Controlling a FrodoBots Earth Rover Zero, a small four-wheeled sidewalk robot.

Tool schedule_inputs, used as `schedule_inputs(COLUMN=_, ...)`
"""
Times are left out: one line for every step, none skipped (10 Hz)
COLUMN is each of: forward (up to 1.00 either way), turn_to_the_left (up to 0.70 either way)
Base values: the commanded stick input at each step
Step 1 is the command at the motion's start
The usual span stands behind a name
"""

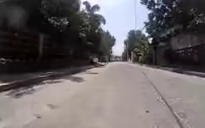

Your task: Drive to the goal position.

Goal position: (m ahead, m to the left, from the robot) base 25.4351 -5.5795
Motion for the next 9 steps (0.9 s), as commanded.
schedule_inputs(forward=1.0, turn_to_the_left=0.0)
schedule_inputs(forward=1.0, turn_to_the_left=0.0)
schedule_inputs(forward=1.0, turn_to_the_left=0.0)
schedule_inputs(forward=1.0, turn_to_the_left=0.0)
schedule_inputs(forward=1.0, turn_to_the_left=0.0)
schedule_inputs(forward=1.0, turn_to_the_left=0.0)
schedule_inputs(forward=1.0, turn_to_the_left=0.0)
schedule_inputs(forward=1.0, turn_to_the_left=0.0)
schedule_inputs(forward=1.0, turn_to_the_left=0.0)
